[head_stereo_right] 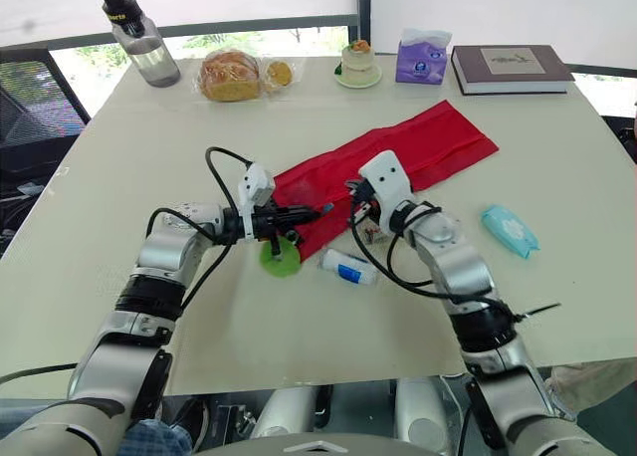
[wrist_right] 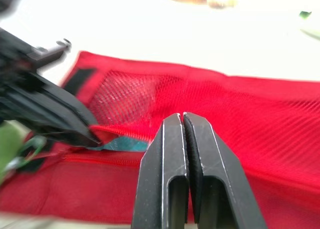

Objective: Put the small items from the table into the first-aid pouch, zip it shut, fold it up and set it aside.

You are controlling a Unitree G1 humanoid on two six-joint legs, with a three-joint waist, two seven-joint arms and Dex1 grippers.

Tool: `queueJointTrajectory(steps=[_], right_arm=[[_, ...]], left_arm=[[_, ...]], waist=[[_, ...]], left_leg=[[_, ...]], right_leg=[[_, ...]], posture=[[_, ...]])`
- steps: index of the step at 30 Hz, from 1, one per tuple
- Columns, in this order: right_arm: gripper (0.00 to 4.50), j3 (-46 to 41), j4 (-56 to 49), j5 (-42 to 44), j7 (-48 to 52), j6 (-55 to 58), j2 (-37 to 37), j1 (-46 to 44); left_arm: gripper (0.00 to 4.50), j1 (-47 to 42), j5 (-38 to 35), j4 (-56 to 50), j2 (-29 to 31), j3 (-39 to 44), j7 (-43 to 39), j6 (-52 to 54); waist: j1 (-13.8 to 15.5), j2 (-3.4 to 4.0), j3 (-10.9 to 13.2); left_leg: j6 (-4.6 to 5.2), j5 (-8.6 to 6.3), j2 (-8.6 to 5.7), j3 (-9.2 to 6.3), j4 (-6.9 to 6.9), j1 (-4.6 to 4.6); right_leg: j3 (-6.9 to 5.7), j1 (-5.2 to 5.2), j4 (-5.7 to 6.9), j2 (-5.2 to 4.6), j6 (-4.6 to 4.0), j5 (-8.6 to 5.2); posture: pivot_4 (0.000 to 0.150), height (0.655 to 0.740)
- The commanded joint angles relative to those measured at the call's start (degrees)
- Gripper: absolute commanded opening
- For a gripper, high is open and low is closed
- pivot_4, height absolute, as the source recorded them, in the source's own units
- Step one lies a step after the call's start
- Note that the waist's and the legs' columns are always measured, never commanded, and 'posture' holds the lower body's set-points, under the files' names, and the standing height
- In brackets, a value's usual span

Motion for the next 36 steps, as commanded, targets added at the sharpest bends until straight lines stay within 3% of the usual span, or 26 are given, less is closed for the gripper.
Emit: queueJointTrajectory(steps=[1, 10, 15, 16, 18, 20, 29, 30, 31, 33, 36], right_arm=[[0.11, -3.9, -8.9, 3.4, 2.0, -1.5, -2.3, 3.7], [0.11, -15.6, -17.7, 12.2, 5.5, -4.7, -7.3, 13.6], [1.56, -26.8, -25.4, 25.5, 9.9, -2.0, -11.4, 22.7], [2.31, -28.2, -26.4, 27.4, 10.0, -1.5, -12.2, 24.0], [3.16, -30.1, -27.7, 29.7, 10.6, -1.1, -14.3, 26.1], [4.32, -32.1, -28.7, 32.3, 11.6, -0.8, -16.3, 28.3], [4.42, -34.6, -29.1, 36.7, 12.8, -2.3, -20.6, 31.5], [4.5, -34.6, -28.8, 36.7, 12.9, -2.5, -20.9, 31.4], [4.5, -34.5, -28.4, 36.8, 12.9, -2.7, -21.3, 31.1], [4.5, -34.4, -28.1, 37.0, 12.7, -2.9, -21.7, 30.9], [4.5, -34.4, -28.0, 37.4, 12.2, -3.0, -21.9, 31.2]], left_arm=[[0.0, -0.6, 2.0, 0.4, 3.1, 0.3, -1.5, -3.8], [0.0, -4.1, 5.6, 9.4, 7.9, 1.6, -1.3, -11.5], [0.0, -7.0, 5.9, 15.0, 9.9, 4.0, 1.0, -12.8], [0.0, -7.2, 6.1, 15.5, 10.4, 4.1, 0.7, -13.2], [0.0, -7.4, 6.7, 16.8, 11.5, 4.2, 0.3, -14.3], [0.0, -7.6, 6.9, 18.2, 12.8, 4.6, -0.3, -14.9], [0.0, -9.9, 9.4, 26.0, 17.2, 4.3, -1.7, -20.3], [0.47, -10.6, 9.6, 27.2, 17.3, 4.3, -1.7, -21.0], [0.61, -11.5, 10.0, 28.2, 17.4, 4.2, -1.6, -21.2], [1.34, -12.8, 10.4, 29.4, 17.6, 3.9, -2.3, -21.3], [2.8, -14.1, 10.0, 28.9, 17.4, 4.2, -3.9, -21.0]], waist=[[0.1, 0.0, 0.0], [0.1, -0.01, 0.0], [0.3, -0.03, 0.0], [0.3, -0.02, 0.0], [0.1, -0.04, 0.0], [0.1, -0.04, 0.0], [0.2, -0.07, 0.0], [0.2, -0.07, 0.0], [0.4, -0.08, 0.0], [0.5, -0.08, 0.0], [0.8, -0.09, 0.0]], left_leg=[[0.0, 0.0, 0.0, 0.01, 0.0, -0.03], [0.0, 0.0, 0.0, 0.1, 0.01, -0.01], [0.0, 0.0, 0.01, 0.11, -0.01, -0.06], [0.0, 0.0, 0.01, 0.1, -0.02, -0.05], [0.0, 0.0, 0.01, 0.1, -0.01, -0.02], [0.0, 0.0, 0.02, 0.14, 0.0, 0.02], [0.0, 0.01, 0.11, 0.35, 0.03, 0.01], [0.0, 0.0, 0.11, 0.36, 0.03, 0.02], [0.0, 0.01, 0.11, 0.36, 0.04, 0.02], [0.0, 0.01, 0.11, 0.34, 0.08, 0.0], [0.0, 0.0, 0.1, 0.36, 0.15, -0.03]], right_leg=[[-0.02, 0.0, -0.02, 0.0, 0.0, 0.0], [-0.02, 0.01, -0.02, 0.0, 0.01, 0.0], [-0.05, 0.01, -0.06, -0.01, 0.01, -0.01], [-0.03, 0.02, -0.07, -0.03, 0.01, -0.01], [0.01, 0.03, -0.06, -0.04, 0.02, -0.01], [0.01, 0.05, -0.04, -0.03, 0.02, -0.01], [0.0, 0.06, -0.05, 0.03, 0.02, -0.01], [0.0, 0.06, -0.06, 0.03, 0.02, -0.01], [0.0, 0.06, -0.05, 0.03, 0.02, -0.01], [-0.02, 0.06, -0.04, 0.03, 0.03, -0.01], [-0.03, 0.08, -0.04, 0.02, 0.04, -0.01]], posture=[[0.15, 0.7332], [0.15, 0.7332], [0.15, 0.7332], [0.15, 0.7332], [0.15, 0.7332], [0.15, 0.7332], [0.15, 0.7332], [0.15, 0.7332], [0.15, 0.7332], [0.15, 0.7332], [0.15, 0.7332]])
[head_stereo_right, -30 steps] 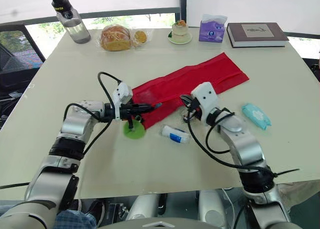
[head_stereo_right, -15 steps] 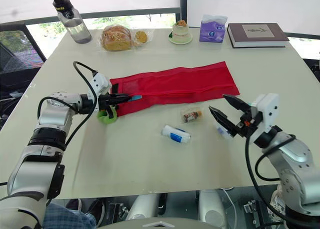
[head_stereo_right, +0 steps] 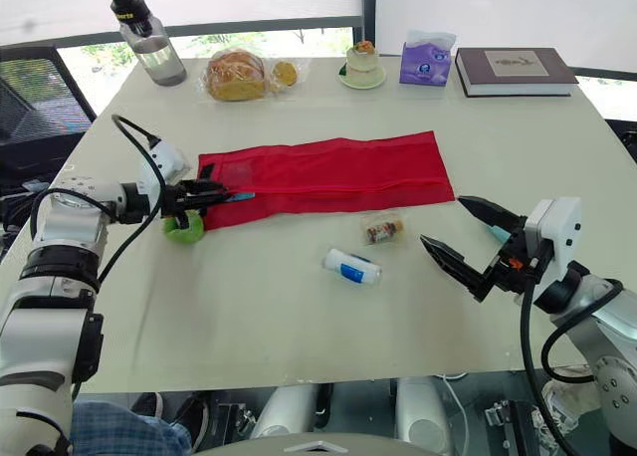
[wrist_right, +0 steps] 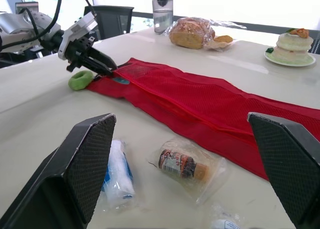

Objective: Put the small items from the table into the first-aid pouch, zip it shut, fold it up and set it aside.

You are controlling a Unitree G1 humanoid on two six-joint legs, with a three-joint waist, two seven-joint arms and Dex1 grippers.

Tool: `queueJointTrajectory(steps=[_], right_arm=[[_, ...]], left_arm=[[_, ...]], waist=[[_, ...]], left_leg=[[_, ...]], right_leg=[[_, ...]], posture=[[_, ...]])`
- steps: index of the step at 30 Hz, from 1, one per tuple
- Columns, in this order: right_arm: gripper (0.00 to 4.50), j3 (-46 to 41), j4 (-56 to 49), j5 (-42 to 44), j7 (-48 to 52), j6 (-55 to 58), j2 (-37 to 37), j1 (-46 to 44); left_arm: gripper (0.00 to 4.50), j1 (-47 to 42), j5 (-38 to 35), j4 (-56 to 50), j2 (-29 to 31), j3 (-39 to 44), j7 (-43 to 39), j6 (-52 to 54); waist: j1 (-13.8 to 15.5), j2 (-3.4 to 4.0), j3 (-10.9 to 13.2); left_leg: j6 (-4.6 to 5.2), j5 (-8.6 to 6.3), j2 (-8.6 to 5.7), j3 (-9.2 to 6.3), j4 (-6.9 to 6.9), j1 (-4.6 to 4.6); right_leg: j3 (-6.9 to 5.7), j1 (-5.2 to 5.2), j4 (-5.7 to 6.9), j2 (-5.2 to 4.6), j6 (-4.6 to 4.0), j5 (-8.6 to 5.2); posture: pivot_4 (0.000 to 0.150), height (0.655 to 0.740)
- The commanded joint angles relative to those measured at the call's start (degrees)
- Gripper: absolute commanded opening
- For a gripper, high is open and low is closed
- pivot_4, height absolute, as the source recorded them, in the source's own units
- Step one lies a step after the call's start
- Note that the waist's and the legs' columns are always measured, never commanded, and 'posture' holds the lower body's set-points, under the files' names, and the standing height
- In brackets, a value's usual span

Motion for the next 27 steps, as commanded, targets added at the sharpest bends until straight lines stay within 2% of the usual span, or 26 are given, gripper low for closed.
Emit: queueJointTrajectory(steps=[1, 2, 3, 4, 7, 12, 21, 26, 27], right_arm=[[4.5, -1.2, -1.0, 1.3, -0.2, -1.3, -0.7, 0.0], [4.5, -1.2, -1.1, 1.3, -0.2, -1.4, -0.9, 0.2], [4.5, -1.2, -1.2, 1.4, -0.2, -1.4, -1.0, 0.3], [4.5, -1.2, -1.3, 1.5, -0.4, -1.4, -1.1, 0.3], [4.5, -0.5, -1.2, 1.2, -1.1, -1.6, -1.0, -0.2], [4.5, 0.0, -1.1, 2.3, -4.7, 1.5, -1.5, -0.6], [4.5, 0.0, -2.9, 3.5, -9.0, 3.3, -2.2, -1.5], [4.5, -0.2, -6.0, 4.3, -10.6, 3.8, -2.8, -0.1], [4.5, -0.1, -6.5, 4.4, -11.1, 4.0, -2.9, -0.1]], left_arm=[[3.43, -2.0, -1.1, -1.7, 0.9, 1.5, -2.4, 0.1], [3.7, -2.3, -1.8, -2.4, 0.5, 1.8, -3.0, 0.6], [4.2, -2.5, -2.4, -3.2, 0.1, 2.2, -3.4, 1.4], [4.4, -2.7, -3.3, -4.3, -0.7, 2.5, -3.9, 2.4], [4.4, -2.3, -4.0, -8.3, -3.7, 1.8, -4.2, 3.5], [4.4, -3.2, -0.7, -10.1, -9.3, -0.9, -0.3, 1.8], [4.4, -9.7, 9.5, 1.4, -16.3, -8.1, 7.8, -8.6], [4.4, -13.0, 11.5, 7.2, -19.6, -8.7, 12.2, -11.6], [4.18, -13.4, 11.4, 8.0, -20.0, -8.5, 12.2, -11.7]], waist=[[0.1, -0.01, 0.0], [0.2, 0.0, 0.0], [0.3, -0.01, 0.0], [0.4, -0.01, 0.0], [0.9, -0.01, 0.0], [1.0, -0.01, 0.0], [0.8, -0.06, 0.0], [1.0, -0.08, 0.0], [1.0, -0.09, 0.0]], left_leg=[[0.0, 0.0, 0.0, 0.0, 0.02, -0.02], [0.0, 0.0, 0.0, 0.01, 0.02, -0.02], [0.0, 0.0, 0.0, 0.02, 0.03, -0.02], [0.0, 0.0, 0.0, 0.02, 0.03, -0.02], [0.0, 0.0, 0.0, 0.01, 0.06, -0.02], [0.0, 0.0, 0.0, 0.02, 0.2, 0.01], [0.01, 0.0, -0.02, -0.01, 0.33, -0.02], [0.01, -0.01, -0.03, -0.03, 0.33, -0.07], [0.01, -0.01, -0.04, -0.02, 0.33, -0.08]], right_leg=[[0.0, 0.0, 0.0, 0.0, 0.0, 0.0], [0.0, 0.0, -0.01, 0.0, 0.0, 0.0], [0.01, 0.0, -0.01, -0.01, 0.0, 0.0], [0.01, 0.0, -0.01, -0.01, 0.0, 0.0], [0.0, 0.01, 0.02, -0.01, -0.01, 0.01], [0.0, 0.13, 0.0, -0.02, 0.0, 0.01], [-0.03, 0.16, 0.04, 0.0, 0.05, 0.03], [-0.04, 0.16, 0.02, 0.0, 0.06, 0.04], [-0.05, 0.16, 0.01, -0.01, 0.06, 0.04]], posture=[[0.15, 0.7332], [0.15, 0.7332], [0.15, 0.7332], [0.15, 0.7332], [0.15, 0.7332], [0.15, 0.7332], [0.15, 0.7332], [0.15, 0.7332], [0.15, 0.7332]])
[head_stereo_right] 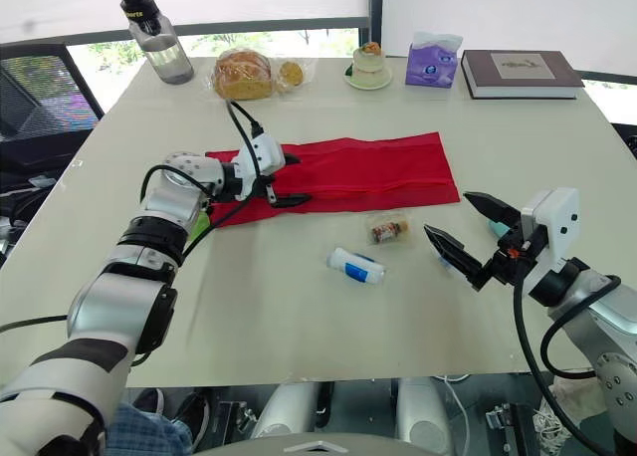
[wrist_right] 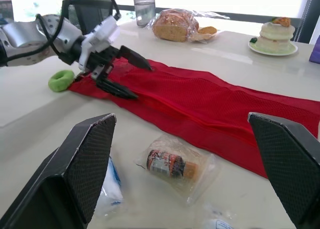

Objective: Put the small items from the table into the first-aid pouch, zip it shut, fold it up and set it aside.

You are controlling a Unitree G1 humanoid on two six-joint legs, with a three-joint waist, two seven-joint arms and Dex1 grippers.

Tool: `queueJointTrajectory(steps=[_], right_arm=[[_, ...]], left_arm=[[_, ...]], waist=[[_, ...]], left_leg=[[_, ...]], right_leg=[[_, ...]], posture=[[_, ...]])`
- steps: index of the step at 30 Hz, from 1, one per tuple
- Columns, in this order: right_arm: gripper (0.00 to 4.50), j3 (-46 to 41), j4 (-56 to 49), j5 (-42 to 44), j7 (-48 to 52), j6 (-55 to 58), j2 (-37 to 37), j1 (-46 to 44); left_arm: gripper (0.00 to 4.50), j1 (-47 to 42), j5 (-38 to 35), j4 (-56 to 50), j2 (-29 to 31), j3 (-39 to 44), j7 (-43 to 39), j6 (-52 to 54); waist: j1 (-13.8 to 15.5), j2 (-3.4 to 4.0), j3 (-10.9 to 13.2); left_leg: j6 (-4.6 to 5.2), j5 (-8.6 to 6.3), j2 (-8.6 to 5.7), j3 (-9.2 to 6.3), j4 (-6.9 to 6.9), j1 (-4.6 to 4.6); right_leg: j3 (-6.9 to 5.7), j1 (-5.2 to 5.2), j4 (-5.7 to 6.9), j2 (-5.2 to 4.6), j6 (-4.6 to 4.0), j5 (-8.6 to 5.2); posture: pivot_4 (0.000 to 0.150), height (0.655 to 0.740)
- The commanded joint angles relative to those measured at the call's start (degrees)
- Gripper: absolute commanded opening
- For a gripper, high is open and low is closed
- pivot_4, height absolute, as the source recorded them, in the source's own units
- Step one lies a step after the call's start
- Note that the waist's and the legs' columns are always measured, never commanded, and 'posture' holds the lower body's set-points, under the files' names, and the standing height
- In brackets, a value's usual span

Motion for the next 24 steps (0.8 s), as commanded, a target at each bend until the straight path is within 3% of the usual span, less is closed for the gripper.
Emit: queueJointTrajectory(steps=[1, 2, 4, 7, 11, 24], right_arm=[[4.5, -0.6, -3.5, 1.3, -1.5, 0.2, -0.9, -0.1], [4.5, -0.4, -4.0, 1.7, -1.9, 0.5, -1.2, -0.3], [4.5, 0.1, -4.8, 2.8, -2.7, 1.1, -1.6, -1.0], [4.5, 1.0, -5.5, 3.8, -3.6, 1.8, -2.2, -2.0], [4.5, 2.6, -5.6, 4.7, -4.9, 2.5, -2.8, -3.9], [4.5, 2.1, -3.7, 3.6, 1.6, -0.3, -6.4, -2.6]], left_arm=[[4.18, -2.5, -0.3, 1.4, -0.6, 1.1, 0.7, -1.5], [3.64, -2.8, -0.3, 2.0, -0.8, 1.2, 0.8, -1.5], [3.12, -3.5, 0.1, 3.3, -1.0, 1.1, 1.3, -2.0], [2.0, -4.0, 0.6, 4.7, -1.2, 0.9, 1.8, -2.5], [0.22, -4.3, 1.6, 5.9, -1.4, 0.4, 1.9, -3.4], [0.1, -3.9, 0.1, 5.0, -3.5, 2.1, -0.6, -2.6]], waist=[[-0.1, -0.01, 0.0], [-0.1, -0.01, 0.0], [-0.1, -0.01, 0.0], [-0.1, -0.01, 0.0], [-0.1, -0.02, 0.0], [0.0, -0.04, 0.0]], left_leg=[[0.0, 0.0, 0.0, 0.0, 0.0, 0.0], [0.0, 0.0, 0.0, 0.0, 0.0, 0.01], [0.0, 0.0, 0.0, -0.01, 0.0, 0.02], [0.0, 0.0, 0.01, -0.01, 0.0, 0.04], [0.0, 0.0, 0.01, -0.01, 0.01, 0.02], [0.0, 0.0, 0.0, -0.01, 0.04, 0.0]], right_leg=[[0.0, 0.0, 0.0, 0.0, 0.0, 0.0], [0.0, 0.0, 0.0, 0.0, 0.01, 0.0], [-0.01, 0.0, 0.02, 0.0, 0.01, 0.0], [-0.01, 0.0, 0.02, 0.0, 0.02, 0.0], [-0.01, 0.0, 0.02, 0.01, 0.01, 0.0], [-0.02, 0.01, 0.01, 0.0, 0.01, 0.0]], posture=[[0.15, 0.7332], [0.15, 0.7332], [0.15, 0.7332], [0.15, 0.7332], [0.15, 0.7332], [0.15, 0.7332]])
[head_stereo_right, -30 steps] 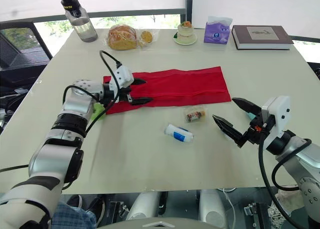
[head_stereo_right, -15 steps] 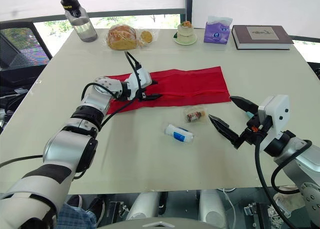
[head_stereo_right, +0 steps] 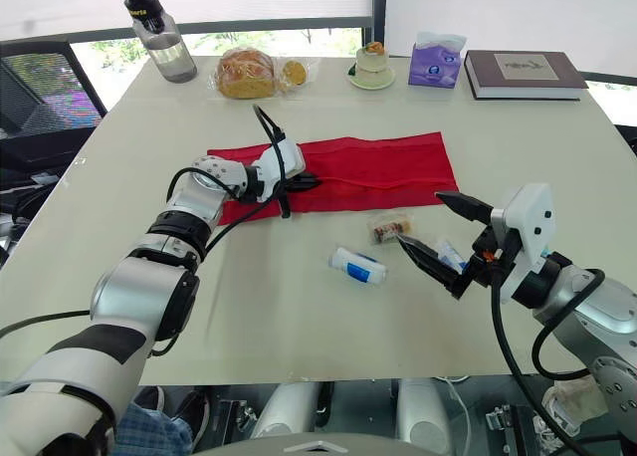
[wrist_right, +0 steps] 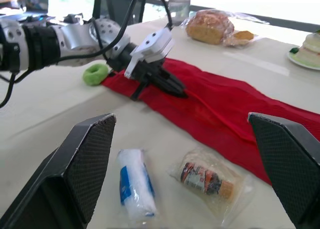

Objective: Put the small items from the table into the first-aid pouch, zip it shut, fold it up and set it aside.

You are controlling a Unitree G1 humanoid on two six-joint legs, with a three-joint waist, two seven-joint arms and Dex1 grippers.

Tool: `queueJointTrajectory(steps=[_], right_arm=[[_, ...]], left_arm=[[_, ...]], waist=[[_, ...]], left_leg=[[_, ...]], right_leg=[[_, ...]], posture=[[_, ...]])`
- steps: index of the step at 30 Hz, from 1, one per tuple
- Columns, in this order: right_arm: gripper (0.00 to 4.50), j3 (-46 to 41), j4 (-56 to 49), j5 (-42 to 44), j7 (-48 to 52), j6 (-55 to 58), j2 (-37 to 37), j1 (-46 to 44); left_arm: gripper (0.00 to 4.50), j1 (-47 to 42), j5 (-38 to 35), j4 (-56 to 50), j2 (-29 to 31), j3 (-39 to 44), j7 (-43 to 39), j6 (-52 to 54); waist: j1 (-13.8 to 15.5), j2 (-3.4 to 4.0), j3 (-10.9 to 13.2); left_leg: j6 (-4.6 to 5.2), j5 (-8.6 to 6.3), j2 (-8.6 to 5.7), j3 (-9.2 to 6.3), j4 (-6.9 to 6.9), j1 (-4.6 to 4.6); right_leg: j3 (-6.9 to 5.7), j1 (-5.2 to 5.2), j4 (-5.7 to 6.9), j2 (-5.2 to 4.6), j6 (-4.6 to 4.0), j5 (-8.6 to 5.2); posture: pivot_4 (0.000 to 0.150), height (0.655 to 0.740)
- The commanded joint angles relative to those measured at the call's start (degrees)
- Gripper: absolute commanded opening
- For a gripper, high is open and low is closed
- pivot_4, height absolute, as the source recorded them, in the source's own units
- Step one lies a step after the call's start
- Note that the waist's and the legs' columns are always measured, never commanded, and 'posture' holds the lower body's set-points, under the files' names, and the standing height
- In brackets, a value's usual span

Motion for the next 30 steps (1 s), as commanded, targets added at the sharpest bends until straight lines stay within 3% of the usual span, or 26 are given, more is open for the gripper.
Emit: queueJointTrajectory(steps=[1, 15, 24, 30], right_arm=[[4.5, -2.8, 0.3, 0.3, 3.7, -2.7, -1.3, 0.4], [4.5, -25.6, 17.3, 2.3, 35.6, -9.8, -12.8, 7.3], [4.5, -25.2, 17.0, 5.6, 36.6, -6.8, -14.5, 4.8], [4.5, -16.2, 7.8, 4.3, 23.8, -2.5, -12.7, 3.1]], left_arm=[[0.1, -1.1, -0.7, -1.5, -0.8, 0.8, -0.2, -0.3], [0.1, -0.9, -0.3, -0.7, -3.6, 0.8, 0.5, -1.0], [0.1, -0.7, -0.2, -0.2, -4.3, 0.9, 1.1, -1.2], [0.1, -0.6, -0.1, -0.3, -4.4, 0.7, 0.7, -1.4]], waist=[[0.0, 0.0, 0.0], [0.1, -0.09, 0.1], [0.1, -0.09, 0.1], [0.0, -0.09, 0.1]], left_leg=[[0.0, 0.0, 0.0, 0.0, 0.0, 0.0], [0.0, 0.0, -0.03, 0.01, 0.1, 0.04], [0.0, 0.0, -0.02, 0.0, 0.1, 0.03], [0.0, 0.0, -0.02, -0.03, 0.09, 0.03]], right_leg=[[0.0, 0.0, 0.0, 0.0, 0.0, 0.0], [0.0, 0.11, -0.02, -0.01, 0.09, 0.05], [0.0, 0.12, -0.03, -0.02, 0.09, 0.05], [-0.02, 0.11, -0.02, -0.03, 0.09, 0.05]], posture=[[0.15, 0.7332], [0.15, 0.7332], [0.15, 0.7332], [0.15, 0.7332]])
